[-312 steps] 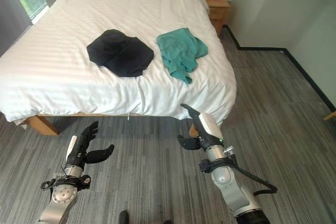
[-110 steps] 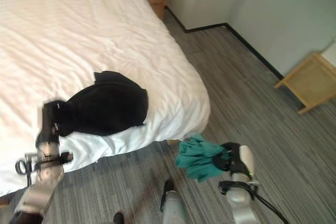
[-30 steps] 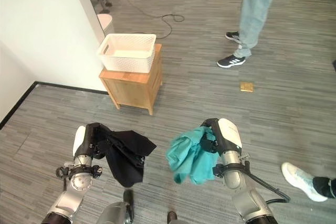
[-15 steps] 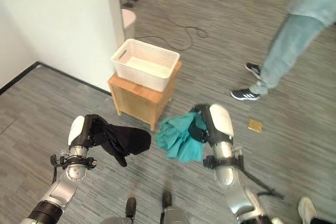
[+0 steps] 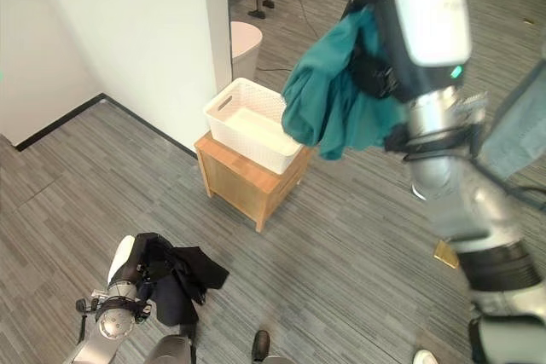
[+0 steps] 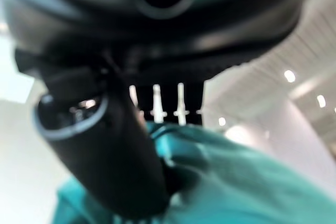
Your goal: Pick up bed clothes into laundry basket.
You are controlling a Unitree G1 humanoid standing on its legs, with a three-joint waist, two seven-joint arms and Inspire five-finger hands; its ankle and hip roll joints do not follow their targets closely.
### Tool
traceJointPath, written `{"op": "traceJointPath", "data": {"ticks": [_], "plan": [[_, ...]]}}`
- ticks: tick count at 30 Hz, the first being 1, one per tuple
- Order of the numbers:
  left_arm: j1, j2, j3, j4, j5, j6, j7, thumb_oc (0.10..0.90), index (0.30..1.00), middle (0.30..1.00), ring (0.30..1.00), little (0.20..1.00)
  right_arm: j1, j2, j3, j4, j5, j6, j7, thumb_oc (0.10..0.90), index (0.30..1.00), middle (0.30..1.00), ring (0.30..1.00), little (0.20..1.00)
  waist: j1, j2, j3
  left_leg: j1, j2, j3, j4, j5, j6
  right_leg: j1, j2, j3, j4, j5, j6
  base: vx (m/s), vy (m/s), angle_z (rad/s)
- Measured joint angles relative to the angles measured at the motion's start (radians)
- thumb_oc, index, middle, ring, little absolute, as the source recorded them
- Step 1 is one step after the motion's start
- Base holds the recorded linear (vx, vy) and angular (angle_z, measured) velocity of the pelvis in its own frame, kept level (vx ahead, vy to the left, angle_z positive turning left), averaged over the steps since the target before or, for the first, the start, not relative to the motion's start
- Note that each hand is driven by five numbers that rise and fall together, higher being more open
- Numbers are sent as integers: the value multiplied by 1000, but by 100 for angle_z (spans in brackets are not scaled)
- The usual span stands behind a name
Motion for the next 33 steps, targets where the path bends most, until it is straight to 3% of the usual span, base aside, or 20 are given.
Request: {"op": "traceJointPath", "data": {"ticks": [1,2,3,5,6,8,11,13,14,16,18,20,21,26,33], "plan": [[5,-5,-2,3,-13,0,-1,400,300,300,300,300,-41,-28,23,52,2,7,-1,400,300,300,300,300,0,24,-4,-2,9,-11,-24,30,8,17,11,-5,0,-9,13,292,243,-10],[27,-14,-6,1,-15,0,-2,400,300,300,300,300,-77,-77,66,98,3,17,0,400,300,300,300,300,-2,76,-26,0,35,-12,-27,90,25,40,32,-6,0,-34,41,319,258,-8],[39,-6,-4,6,-15,0,-2,400,300,300,300,300,-88,-88,92,121,4,30,-1,400,300,300,300,300,-5,67,-35,12,18,8,-31,138,32,47,8,3,1,-56,60,251,197,-14],[41,15,-3,12,-16,3,-3,400,300,300,300,300,-118,-93,126,171,2,31,3,400,300,300,300,300,-5,32,-53,20,-41,38,-42,125,58,45,-56,16,0,-67,88,129,107,-15],[31,18,2,11,-16,3,-3,400,300,300,300,300,-148,-94,147,208,2,38,5,400,300,300,300,300,-5,25,-55,23,-76,51,-42,121,79,47,-95,14,-2,-65,97,173,174,-1],[5,24,1,11,-15,0,-3,400,300,300,300,300,-186,-95,178,275,-3,48,7,400,300,300,300,300,0,23,-54,26,-107,66,-42,107,102,46,-129,14,5,-50,122,140,154,-3],[-30,44,-11,19,-15,0,-4,400,300,300,300,300,-208,-91,246,373,-8,78,22,400,300,300,300,300,25,22,-50,43,-108,80,-42,93,123,10,-139,18,94,-62,160,8,115,-19],[-49,79,-37,21,-15,0,-4,400,300,300,300,300,-260,-54,302,434,-9,98,23,400,300,300,300,300,27,33,-19,64,-75,101,-42,76,147,-95,-127,16,276,-92,199,36,74,-45],[-56,85,-40,23,-15,1,-5,400,300,300,300,300,-273,-46,307,435,-9,96,23,400,300,300,300,300,24,33,-2,72,-71,112,-42,73,150,-114,-135,-14,291,-120,207,23,-1,-50],[-71,91,-40,21,-15,0,-8,400,300,300,300,300,-293,-45,314,434,-10,99,21,400,300,300,300,300,19,6,17,72,-85,132,-42,66,145,-123,-159,-41,163,-81,173,-8,-44,-25],[-76,126,-14,19,-15,-5,-9,400,300,300,300,300,-311,12,295,432,-15,114,21,400,300,300,300,300,31,-45,35,75,-87,169,-43,51,121,-133,-172,-125,67,42,150,3,-118,-42],[-64,126,21,17,-16,-7,-6,400,300,300,300,300,-316,51,294,406,-16,114,20,400,300,300,300,300,32,-59,35,57,-53,173,-43,44,87,-120,-133,-124,-7,68,153,24,-141,-34],[-53,125,32,18,-16,-8,-8,400,300,300,300,300,-319,80,294,407,-16,113,20,400,300,300,300,300,38,-67,31,48,-36,177,-43,43,73,-130,-113,-123,-1,74,136,48,-71,-20],[-41,79,29,20,-27,-13,-10,400,300,300,300,300,-369,109,324,416,-16,114,20,400,300,300,300,300,61,-71,31,7,8,131,-42,51,47,-149,-56,-153,0,69,116,49,4,18],[-50,63,9,58,-58,-19,-21,400,300,300,300,300,-509,154,375,484,-19,111,16,400,300,300,300,300,109,-71,31,1,12,92,-42,52,45,-125,-57,-178,0,70,116,8,7,24]]}}
